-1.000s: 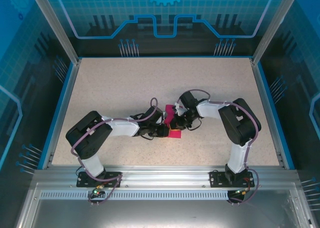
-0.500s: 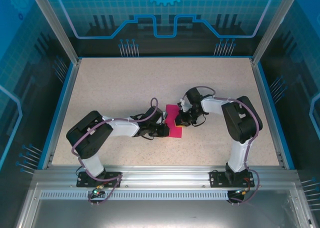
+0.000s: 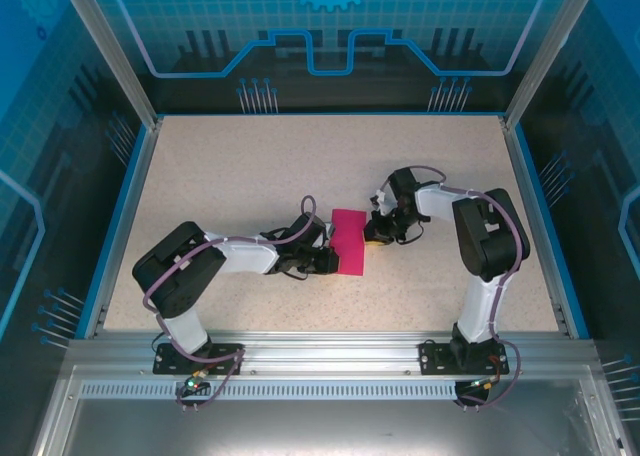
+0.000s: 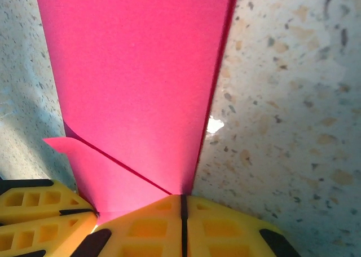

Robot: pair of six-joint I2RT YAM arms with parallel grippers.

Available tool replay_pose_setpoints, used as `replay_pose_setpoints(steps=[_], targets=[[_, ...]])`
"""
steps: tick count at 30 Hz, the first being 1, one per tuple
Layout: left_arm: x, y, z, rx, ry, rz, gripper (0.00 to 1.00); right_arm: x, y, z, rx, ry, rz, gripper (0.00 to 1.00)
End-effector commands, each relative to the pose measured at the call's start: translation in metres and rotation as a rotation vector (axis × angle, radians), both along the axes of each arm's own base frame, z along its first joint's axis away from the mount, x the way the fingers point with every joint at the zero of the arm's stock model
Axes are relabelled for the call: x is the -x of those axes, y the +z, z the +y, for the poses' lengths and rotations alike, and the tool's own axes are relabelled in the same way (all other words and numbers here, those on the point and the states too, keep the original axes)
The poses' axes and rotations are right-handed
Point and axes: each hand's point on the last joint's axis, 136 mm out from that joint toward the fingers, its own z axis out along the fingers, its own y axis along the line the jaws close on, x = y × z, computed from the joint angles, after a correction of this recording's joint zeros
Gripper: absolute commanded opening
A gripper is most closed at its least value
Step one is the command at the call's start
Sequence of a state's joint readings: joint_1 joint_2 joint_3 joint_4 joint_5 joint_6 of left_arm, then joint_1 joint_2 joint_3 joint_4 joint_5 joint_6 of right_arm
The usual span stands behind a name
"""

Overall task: Fold a paper plane with a square sheet of paper (fold left side to right side)
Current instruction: Fold the triangle a second time at the center of the table.

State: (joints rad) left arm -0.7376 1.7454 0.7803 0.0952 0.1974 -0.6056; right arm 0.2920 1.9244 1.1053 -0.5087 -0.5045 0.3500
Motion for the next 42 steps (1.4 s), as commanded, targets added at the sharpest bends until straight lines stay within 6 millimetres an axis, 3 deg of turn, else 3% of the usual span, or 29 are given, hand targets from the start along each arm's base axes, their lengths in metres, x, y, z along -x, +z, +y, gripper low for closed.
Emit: replay_pose_setpoints(steps=[1,4,8,11,14,22,30,35,42], targets=[[0.036,-0.046,0.045,-0.195,0.038,0.154,0.14,-0.004,-0.012,-0.015,0.058,-0.008,0.013,0.09],[0.031,-0.037,0.042,-0.193,0.033,0.135,0.15,-0.004,-0.005,-0.014,0.044,-0.005,-0.002,0.09],[0.027,-0.032,0.040,-0.193,0.029,0.122,0.14,-0.012,0.027,-0.013,0.008,-0.022,-0.084,0.09],[0.028,-0.033,0.040,-0.194,0.026,0.123,0.14,-0.009,0.046,-0.002,-0.050,-0.004,-0.104,0.09],[0.026,-0.032,0.039,-0.193,0.025,0.121,0.14,0.000,0.050,0.012,-0.079,0.031,-0.089,0.10],[0.024,-0.028,0.037,-0.187,0.021,0.115,0.14,0.015,0.022,0.049,-0.095,0.088,-0.021,0.09],[0.010,0.002,0.018,-0.134,-0.015,0.066,0.17,0.023,-0.017,0.029,0.049,0.061,0.073,0.09],[-0.001,0.022,-0.002,-0.063,-0.054,0.034,0.17,0.026,-0.021,0.022,0.060,0.051,0.077,0.09],[-0.016,0.022,-0.018,-0.052,-0.072,0.014,0.17,0.026,-0.021,0.023,0.053,0.050,0.076,0.09]])
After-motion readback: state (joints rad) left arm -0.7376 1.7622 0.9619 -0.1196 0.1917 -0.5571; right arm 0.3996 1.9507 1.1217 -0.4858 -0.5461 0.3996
